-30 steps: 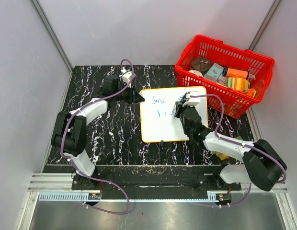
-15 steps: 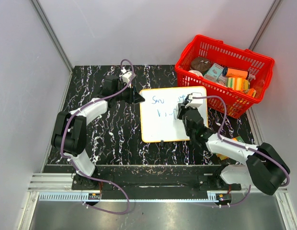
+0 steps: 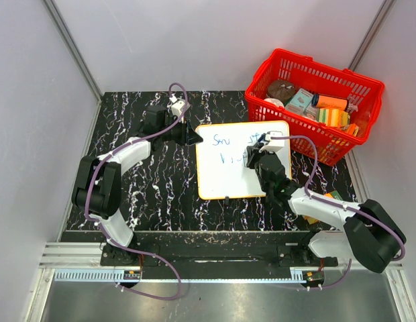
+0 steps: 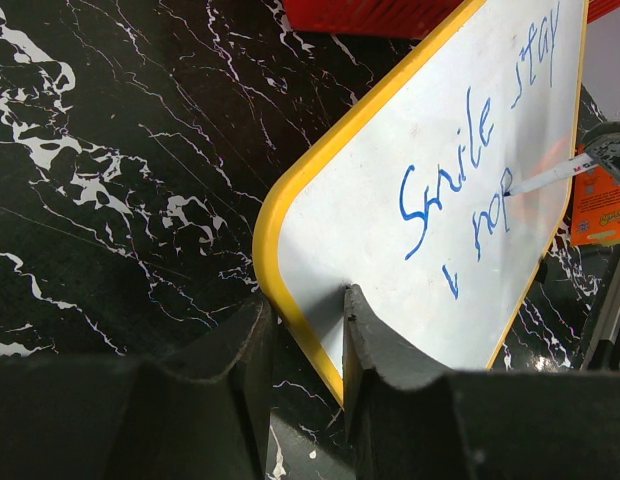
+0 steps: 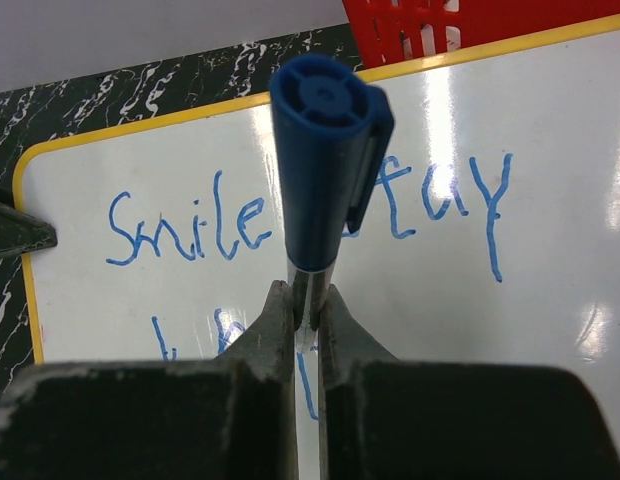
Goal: Write a sentence on the whiteboard
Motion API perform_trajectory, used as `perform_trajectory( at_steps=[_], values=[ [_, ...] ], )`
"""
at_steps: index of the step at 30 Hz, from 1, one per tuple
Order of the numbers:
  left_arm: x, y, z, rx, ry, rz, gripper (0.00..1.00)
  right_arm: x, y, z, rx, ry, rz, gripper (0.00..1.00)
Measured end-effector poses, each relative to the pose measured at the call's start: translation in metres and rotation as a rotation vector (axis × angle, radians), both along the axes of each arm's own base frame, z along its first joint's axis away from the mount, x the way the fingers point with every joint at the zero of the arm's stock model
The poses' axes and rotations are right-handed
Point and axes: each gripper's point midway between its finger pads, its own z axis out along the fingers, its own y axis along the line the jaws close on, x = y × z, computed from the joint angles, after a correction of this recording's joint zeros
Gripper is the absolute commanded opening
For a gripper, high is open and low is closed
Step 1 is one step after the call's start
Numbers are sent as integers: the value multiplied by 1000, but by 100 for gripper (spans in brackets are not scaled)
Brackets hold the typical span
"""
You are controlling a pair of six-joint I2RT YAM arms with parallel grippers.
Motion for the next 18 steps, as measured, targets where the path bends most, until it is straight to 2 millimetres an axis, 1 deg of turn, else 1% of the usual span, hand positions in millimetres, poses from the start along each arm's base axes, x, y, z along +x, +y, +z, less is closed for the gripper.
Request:
perform_trajectory(
  at_steps=[4, 9, 11, 16, 18],
  values=[
    [0, 0, 0, 1, 0, 1, 0, 0, 5, -1, 21, 3, 16, 0],
    [0, 0, 0, 1, 0, 1, 0, -1, 5, 3, 30, -5, 22, 0],
    [0, 0, 0, 1, 0, 1, 0, -5, 3, 9, 41, -18, 28, 0],
    [0, 0, 0, 1, 0, 0, 0, -12, -4, 35, 83, -76, 27, 0],
    [0, 0, 0, 1, 0, 0, 0, -12, -8, 38, 81, -84, 14, 0]
  ],
)
